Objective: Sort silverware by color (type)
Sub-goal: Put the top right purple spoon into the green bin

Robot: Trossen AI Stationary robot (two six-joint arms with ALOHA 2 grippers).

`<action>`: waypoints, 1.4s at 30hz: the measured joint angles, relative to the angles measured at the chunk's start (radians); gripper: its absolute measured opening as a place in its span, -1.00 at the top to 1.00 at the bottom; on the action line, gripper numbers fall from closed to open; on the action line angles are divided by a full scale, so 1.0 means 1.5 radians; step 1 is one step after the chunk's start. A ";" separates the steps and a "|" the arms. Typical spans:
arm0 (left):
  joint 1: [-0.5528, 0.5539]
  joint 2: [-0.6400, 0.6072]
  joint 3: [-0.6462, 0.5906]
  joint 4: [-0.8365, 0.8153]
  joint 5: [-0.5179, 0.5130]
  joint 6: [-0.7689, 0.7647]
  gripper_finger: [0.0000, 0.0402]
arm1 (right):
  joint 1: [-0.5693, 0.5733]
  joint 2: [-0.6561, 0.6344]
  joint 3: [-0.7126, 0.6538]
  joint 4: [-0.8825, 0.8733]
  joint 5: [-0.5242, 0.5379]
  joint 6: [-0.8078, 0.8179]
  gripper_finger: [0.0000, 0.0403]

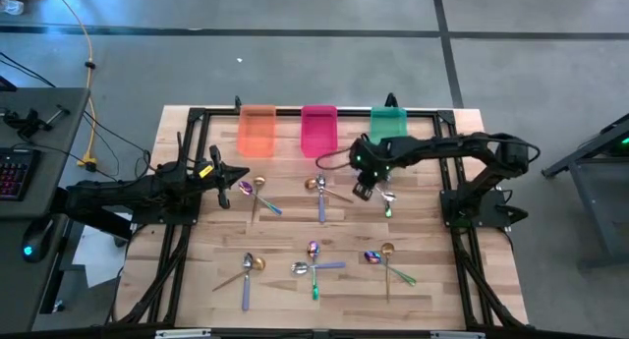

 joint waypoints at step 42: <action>0.000 0.000 0.000 0.003 -0.012 -0.037 1.00 | -0.411 0.169 0.099 0.079 0.037 -0.033 0.68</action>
